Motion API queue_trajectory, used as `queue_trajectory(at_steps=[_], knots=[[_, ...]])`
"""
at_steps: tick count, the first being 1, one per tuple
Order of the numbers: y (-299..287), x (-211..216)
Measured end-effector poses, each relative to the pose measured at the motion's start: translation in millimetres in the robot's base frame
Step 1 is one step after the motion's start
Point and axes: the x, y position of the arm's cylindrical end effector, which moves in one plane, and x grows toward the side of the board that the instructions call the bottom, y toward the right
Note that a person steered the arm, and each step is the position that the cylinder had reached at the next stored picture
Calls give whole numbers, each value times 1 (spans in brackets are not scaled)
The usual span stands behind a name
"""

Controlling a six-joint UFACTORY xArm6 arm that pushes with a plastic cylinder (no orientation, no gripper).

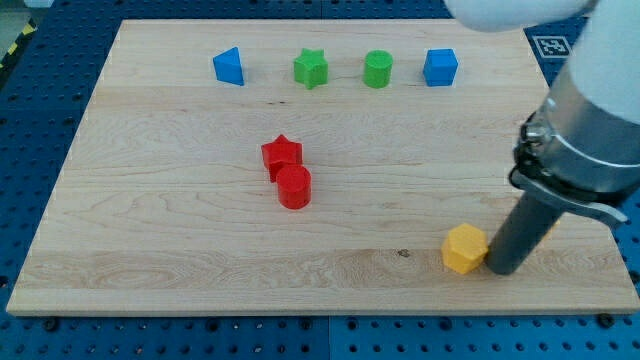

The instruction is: Nudge the yellow heart up a bit

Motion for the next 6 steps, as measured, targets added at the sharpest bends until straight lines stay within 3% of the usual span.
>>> queue_trajectory(at_steps=[1, 3, 6], knots=[[-3, 0], [56, 0], [51, -15]])
